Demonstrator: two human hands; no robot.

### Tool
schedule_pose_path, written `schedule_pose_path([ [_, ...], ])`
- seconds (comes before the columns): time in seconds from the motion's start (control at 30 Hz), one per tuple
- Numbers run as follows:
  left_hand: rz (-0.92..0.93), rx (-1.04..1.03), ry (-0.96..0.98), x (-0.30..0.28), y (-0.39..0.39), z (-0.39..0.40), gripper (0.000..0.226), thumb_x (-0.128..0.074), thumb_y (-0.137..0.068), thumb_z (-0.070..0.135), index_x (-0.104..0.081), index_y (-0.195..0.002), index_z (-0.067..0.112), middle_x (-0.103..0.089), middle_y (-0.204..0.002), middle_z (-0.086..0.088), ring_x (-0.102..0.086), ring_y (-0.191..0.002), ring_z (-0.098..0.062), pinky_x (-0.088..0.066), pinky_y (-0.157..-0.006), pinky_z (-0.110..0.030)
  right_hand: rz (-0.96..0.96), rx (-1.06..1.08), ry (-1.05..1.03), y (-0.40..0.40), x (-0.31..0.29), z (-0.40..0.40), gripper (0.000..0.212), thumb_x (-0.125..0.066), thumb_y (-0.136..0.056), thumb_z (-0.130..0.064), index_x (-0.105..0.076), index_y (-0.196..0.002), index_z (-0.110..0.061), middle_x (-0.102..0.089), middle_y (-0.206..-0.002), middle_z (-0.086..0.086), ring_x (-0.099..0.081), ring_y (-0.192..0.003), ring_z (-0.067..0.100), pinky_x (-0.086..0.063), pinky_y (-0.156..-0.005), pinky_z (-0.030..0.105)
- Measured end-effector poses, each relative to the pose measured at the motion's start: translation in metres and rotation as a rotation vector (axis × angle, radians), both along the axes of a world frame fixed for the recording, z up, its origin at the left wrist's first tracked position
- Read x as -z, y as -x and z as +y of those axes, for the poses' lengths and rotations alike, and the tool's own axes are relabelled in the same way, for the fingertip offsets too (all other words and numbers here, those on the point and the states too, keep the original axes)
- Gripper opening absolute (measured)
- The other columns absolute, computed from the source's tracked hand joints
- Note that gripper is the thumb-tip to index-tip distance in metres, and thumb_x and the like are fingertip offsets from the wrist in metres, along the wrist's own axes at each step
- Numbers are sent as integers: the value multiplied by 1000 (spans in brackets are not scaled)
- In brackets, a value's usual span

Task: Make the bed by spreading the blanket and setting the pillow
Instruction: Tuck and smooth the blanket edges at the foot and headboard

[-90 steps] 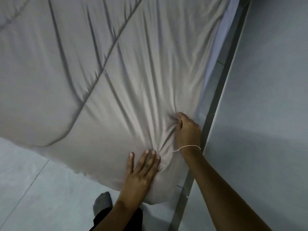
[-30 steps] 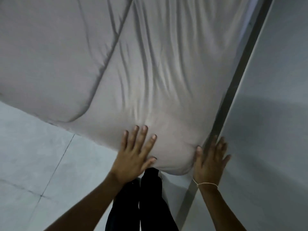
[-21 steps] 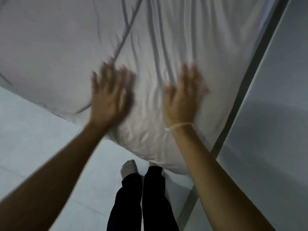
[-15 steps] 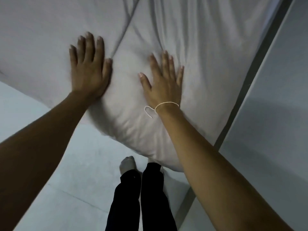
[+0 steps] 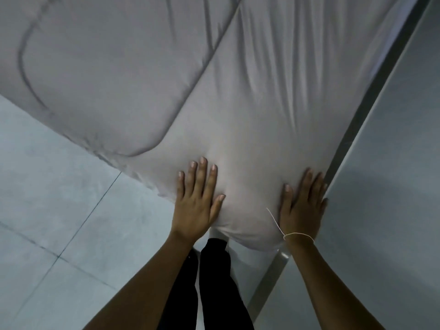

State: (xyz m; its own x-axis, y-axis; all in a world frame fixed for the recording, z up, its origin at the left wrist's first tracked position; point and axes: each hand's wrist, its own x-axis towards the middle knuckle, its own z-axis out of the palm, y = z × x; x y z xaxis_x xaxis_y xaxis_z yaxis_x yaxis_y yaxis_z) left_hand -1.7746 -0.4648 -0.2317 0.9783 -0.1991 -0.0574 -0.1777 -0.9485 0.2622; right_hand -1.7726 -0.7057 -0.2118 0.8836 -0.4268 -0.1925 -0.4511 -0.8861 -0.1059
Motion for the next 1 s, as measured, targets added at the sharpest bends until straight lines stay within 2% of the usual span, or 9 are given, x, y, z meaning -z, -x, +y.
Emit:
schedule_pose_path([
  [0.17,112,109,37,-31,9,29,61,-28,-100,48,-24,-150,12,-20,-157,-13,-20,-144,-30,-22,-114,-49,138,-14,36,14,-38,24,74,-18,-95,-57,-22,-150,-8,-29,-153,20,-27,-141,39,-28,-110,60],
  [0.27,194,-16,43,-73,12,67,59,-25,-100,46,-27,-149,13,-25,-155,-13,-24,-142,-32,-19,-113,-48,197,-78,-29,9,-77,63,78,-15,-94,-59,-40,-142,-2,-43,-143,25,-42,-130,46,-36,-102,60],
  [0.37,202,-139,15,-130,2,113,60,-11,-101,45,-36,-144,13,-36,-149,-16,-37,-136,-35,-27,-113,-52,209,-187,-92,-15,-123,118,77,-16,-93,-59,-46,-138,-5,-49,-139,24,-50,-123,46,-41,-96,60],
  [0.47,129,-272,36,-201,-19,168,64,-7,-100,47,-48,-136,15,-49,-141,-16,-51,-125,-34,-40,-100,-53,218,-304,-57,-52,-188,180,64,-20,-96,-53,-14,-152,-23,-11,-160,11,-16,-146,33,-17,-114,54],
  [0.53,75,-336,79,-251,-32,203,59,-17,-100,46,-54,-130,12,-53,-135,-19,-58,-116,-36,-49,-92,-52,240,-354,-89,-74,-224,213,63,-20,-98,-54,0,-152,-30,8,-161,3,3,-148,27,-4,-117,54],
  [0.63,-85,-394,79,-324,-40,260,41,-54,-90,29,-58,-124,5,-58,-127,-24,-64,-102,-39,-54,-81,-47,139,-447,-114,-104,-280,271,62,-20,-97,-56,-3,-152,-31,7,-161,3,5,-148,27,-2,-115,57],
  [0.7,-124,-409,46,-357,-40,299,44,-69,-83,20,-59,-123,4,-58,-127,-25,-65,-98,-40,-54,-78,-45,88,-519,-123,-120,-310,310,62,-20,-97,-57,-5,-152,-31,5,-162,4,4,-148,27,-1,-116,57],
  [0.83,-106,-476,19,-389,-49,365,45,-52,-95,26,-46,-135,8,-42,-144,-20,-57,-110,-40,-48,-90,-46,49,-603,-157,-156,-338,366,61,-24,-98,-55,-9,-152,-30,3,-162,5,3,-148,27,-4,-117,56],
  [1.0,-130,-567,9,-404,-86,447,46,-46,-98,31,-42,-139,12,-37,-148,-18,-55,-114,-38,-46,-95,-45,76,-638,-134,-210,-337,434,62,-26,-98,-53,-8,-152,-31,2,-162,5,0,-148,28,-8,-117,55],
])
